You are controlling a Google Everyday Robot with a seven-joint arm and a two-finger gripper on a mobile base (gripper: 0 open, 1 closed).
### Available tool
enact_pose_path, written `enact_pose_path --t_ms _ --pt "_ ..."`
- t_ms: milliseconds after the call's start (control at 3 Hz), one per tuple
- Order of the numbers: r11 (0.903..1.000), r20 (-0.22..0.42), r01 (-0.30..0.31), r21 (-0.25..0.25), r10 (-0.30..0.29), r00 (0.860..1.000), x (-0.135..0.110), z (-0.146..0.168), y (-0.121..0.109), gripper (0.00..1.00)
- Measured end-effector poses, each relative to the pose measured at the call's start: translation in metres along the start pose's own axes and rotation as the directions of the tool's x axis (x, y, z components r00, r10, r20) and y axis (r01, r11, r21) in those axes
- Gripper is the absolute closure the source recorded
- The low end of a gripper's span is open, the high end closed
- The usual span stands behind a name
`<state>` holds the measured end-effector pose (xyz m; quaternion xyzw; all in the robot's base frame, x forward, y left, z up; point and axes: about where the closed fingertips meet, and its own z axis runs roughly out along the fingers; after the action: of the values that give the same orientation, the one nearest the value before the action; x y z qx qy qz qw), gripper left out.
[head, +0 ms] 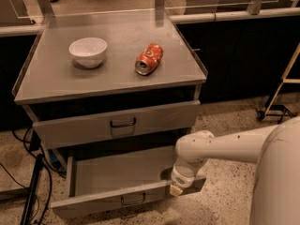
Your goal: Close middle drawer
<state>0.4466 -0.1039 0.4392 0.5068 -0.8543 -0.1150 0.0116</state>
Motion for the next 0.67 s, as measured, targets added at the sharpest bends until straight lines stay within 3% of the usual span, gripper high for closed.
enact_pose_path --t_ms 667 --pt "1.0000 0.000 0.000 0.000 0.000 1.000 0.0000 0.0000 0.0000 0.04"
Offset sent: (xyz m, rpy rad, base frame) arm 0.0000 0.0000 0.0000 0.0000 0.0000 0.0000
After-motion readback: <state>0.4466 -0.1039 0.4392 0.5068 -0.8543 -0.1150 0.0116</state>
